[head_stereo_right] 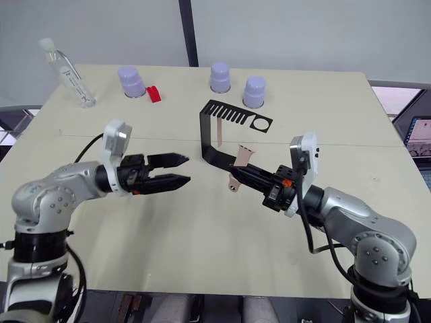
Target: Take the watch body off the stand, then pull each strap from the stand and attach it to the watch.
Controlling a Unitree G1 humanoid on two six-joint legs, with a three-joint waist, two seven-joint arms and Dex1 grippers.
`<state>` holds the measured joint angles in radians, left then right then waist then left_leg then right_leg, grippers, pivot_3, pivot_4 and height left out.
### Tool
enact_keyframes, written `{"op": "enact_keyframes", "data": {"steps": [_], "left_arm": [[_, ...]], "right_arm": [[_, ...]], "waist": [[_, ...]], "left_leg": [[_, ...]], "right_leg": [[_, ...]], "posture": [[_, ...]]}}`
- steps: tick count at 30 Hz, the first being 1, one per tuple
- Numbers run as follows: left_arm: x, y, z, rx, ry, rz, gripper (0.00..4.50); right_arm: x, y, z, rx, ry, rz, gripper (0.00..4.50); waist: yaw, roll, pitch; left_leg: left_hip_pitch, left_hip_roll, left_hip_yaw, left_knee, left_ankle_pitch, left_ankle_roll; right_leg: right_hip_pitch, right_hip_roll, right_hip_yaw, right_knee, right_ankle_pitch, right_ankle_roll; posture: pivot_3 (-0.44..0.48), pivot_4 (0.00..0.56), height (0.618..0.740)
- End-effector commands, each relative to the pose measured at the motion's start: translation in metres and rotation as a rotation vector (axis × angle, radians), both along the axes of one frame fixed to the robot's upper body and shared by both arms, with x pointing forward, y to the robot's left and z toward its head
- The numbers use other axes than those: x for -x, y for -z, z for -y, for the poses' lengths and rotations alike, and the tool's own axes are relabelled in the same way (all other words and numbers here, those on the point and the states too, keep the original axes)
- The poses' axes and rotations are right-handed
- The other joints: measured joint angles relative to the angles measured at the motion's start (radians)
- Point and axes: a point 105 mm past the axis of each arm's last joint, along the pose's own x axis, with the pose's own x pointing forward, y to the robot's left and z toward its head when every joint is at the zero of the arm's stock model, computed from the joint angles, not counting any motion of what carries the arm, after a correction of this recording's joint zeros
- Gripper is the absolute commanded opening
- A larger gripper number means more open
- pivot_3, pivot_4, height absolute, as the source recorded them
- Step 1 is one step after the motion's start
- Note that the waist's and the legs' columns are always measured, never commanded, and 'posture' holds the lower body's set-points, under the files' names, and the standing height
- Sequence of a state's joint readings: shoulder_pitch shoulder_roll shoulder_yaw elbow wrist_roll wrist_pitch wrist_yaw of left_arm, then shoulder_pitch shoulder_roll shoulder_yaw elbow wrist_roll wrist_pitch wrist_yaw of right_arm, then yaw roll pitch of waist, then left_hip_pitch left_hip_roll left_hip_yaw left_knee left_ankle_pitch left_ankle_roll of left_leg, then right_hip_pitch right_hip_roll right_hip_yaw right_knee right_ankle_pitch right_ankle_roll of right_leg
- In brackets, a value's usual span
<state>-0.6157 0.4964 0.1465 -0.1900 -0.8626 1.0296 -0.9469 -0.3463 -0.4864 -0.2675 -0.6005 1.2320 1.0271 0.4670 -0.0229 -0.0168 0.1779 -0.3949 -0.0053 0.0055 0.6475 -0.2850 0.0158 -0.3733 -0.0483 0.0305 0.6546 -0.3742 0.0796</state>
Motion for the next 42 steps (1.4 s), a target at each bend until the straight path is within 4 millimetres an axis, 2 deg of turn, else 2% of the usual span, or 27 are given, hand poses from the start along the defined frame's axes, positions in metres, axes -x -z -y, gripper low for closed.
{"op": "enact_keyframes", "data": {"steps": [1,6,9,19,22,23,27,37,42], "left_arm": [[0.001,-0.009,0.013,0.093,0.066,-0.059,4.47],[0.004,-0.014,0.024,0.159,0.134,-0.116,4.47],[0.009,-0.011,0.031,0.142,0.167,-0.112,3.66],[0.013,-0.011,0.044,0.155,0.192,-0.130,3.66],[0.011,-0.011,0.047,0.159,0.184,-0.134,2.83],[0.013,-0.010,0.047,0.147,0.192,-0.132,2.38],[0.018,-0.011,0.048,0.156,0.215,-0.140,2.38],[0.014,-0.012,0.047,0.156,0.201,-0.127,2.38],[0.005,-0.015,0.044,0.160,0.172,-0.121,2.38]], "right_arm": [[0.006,-0.006,-0.009,-0.046,-0.104,-0.019,0.00],[0.006,-0.006,-0.016,-0.066,-0.165,-0.051,0.00],[0.006,-0.006,-0.017,-0.062,-0.179,-0.058,0.00],[0.005,-0.003,-0.015,-0.049,-0.162,-0.071,0.00],[0.004,-0.002,-0.016,-0.054,-0.157,-0.074,0.00],[0.004,-0.002,-0.016,-0.054,-0.157,-0.075,0.00],[0.004,0.000,-0.017,-0.039,-0.148,-0.071,0.00],[0.003,0.001,-0.016,-0.032,-0.141,-0.076,0.00],[0.003,0.000,-0.015,-0.027,-0.139,-0.076,0.00]], "waist": [[-0.008,0.000,0.000],[-0.016,0.000,0.000],[-0.011,0.000,0.000],[-0.006,0.000,0.000],[-0.005,0.000,0.000],[-0.005,0.000,0.000],[-0.004,0.000,0.000],[-0.005,0.000,0.000],[-0.004,0.000,0.000]], "left_leg": [[0.000,0.000,0.000,0.000,0.000,0.000],[0.000,0.001,0.001,-0.001,0.001,-0.002],[-0.001,0.001,0.001,0.000,0.001,-0.002],[-0.001,0.001,0.001,0.001,0.001,-0.001],[-0.001,0.001,0.001,0.000,0.001,-0.001],[-0.001,0.001,0.001,0.001,0.001,-0.001],[-0.002,0.001,0.001,0.001,0.001,-0.001],[-0.002,0.001,0.001,0.001,0.001,-0.001],[-0.002,0.001,0.001,0.001,0.001,-0.001]], "right_leg": [[0.000,0.000,0.000,0.000,0.000,0.000],[-0.003,0.003,0.001,0.004,0.000,0.000],[-0.003,0.003,0.001,0.003,0.000,0.000],[-0.003,0.002,0.001,0.002,0.000,0.000],[-0.003,0.003,0.001,0.002,0.000,0.000],[-0.003,0.003,0.001,0.002,0.000,0.000],[-0.003,0.003,0.001,0.002,0.000,0.000],[-0.003,0.003,0.001,0.002,0.000,0.000],[-0.003,0.003,0.001,0.001,0.000,0.000]], "posture": [[0.000,0.150,0.740],[0.000,0.150,0.740],[0.000,0.150,0.740],[0.000,0.150,0.740],[0.000,0.150,0.740],[0.000,0.150,0.740],[0.000,0.150,0.740],[0.000,0.150,0.740],[0.000,0.150,0.740]]}}
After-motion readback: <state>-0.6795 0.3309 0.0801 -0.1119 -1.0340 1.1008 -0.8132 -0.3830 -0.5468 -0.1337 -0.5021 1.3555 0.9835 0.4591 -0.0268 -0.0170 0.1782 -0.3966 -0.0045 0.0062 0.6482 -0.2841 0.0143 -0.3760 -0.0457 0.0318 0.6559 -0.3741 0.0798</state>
